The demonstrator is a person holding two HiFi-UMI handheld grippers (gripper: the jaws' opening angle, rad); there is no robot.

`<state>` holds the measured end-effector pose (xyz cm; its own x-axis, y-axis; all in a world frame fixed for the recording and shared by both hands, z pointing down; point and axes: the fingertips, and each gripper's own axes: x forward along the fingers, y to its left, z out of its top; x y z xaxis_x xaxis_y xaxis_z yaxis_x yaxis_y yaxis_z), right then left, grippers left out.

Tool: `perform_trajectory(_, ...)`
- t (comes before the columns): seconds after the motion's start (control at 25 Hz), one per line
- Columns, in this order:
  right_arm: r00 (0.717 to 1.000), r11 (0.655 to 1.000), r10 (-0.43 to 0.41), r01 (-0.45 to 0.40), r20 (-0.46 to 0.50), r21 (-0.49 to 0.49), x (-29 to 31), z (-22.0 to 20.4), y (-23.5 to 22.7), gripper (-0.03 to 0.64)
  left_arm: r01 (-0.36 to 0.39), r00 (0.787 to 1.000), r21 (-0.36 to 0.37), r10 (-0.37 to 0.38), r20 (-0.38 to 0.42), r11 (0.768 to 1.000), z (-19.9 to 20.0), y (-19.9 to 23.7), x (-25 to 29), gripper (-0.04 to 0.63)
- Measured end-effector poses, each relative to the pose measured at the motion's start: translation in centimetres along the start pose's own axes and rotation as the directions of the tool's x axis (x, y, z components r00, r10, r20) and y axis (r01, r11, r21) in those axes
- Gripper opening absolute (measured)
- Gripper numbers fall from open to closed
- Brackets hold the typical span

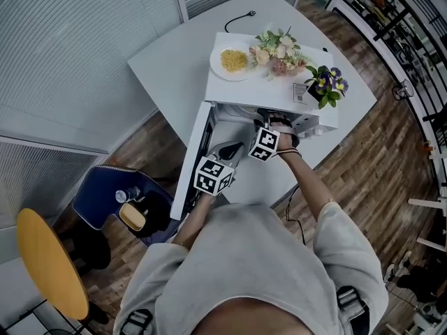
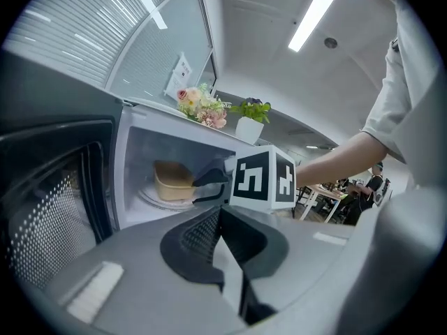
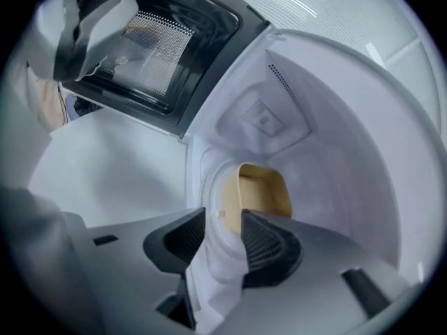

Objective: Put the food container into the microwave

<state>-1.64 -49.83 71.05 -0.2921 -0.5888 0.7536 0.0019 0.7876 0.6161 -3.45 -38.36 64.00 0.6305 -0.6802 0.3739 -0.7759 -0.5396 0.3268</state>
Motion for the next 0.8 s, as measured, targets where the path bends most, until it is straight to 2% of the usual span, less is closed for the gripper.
perform_trajectory(0.2, 1.000, 0.997, -0.014, 0.013, 0.014, 0.074, -1.8, -0.4, 0.3, 0.144, 0.006, 1.000, 0.016, -0.006, 0.001, 1.000, 0.1, -0.7, 0.0, 0.011)
perform_trajectory(0.44, 1.000, 0.988, -0.021, 0.017, 0.021, 0.155, -3.6, -1.5, 1.6, 0.064, 0.014, 1.000, 0.031, -0.014, -0.001, 0.999, 0.0, -1.7, -0.2, 0.011)
perform_trajectory(0.64, 0.998, 0.980, -0.035, 0.026, 0.044, 0.195, -5.4, -1.8, 2.6, 0.035, 0.017, 1.000, 0.034, -0.017, 0.000, 0.999, 0.1, -2.2, -0.4, 0.011)
perform_trajectory(0.8, 0.997, 0.961, -0.045, 0.025, 0.064, 0.275, -6.8, -2.1, 3.2, 0.018, 0.018, 1.000, 0.039, -0.019, 0.003, 0.999, 0.2, -2.6, -0.5, 0.011)
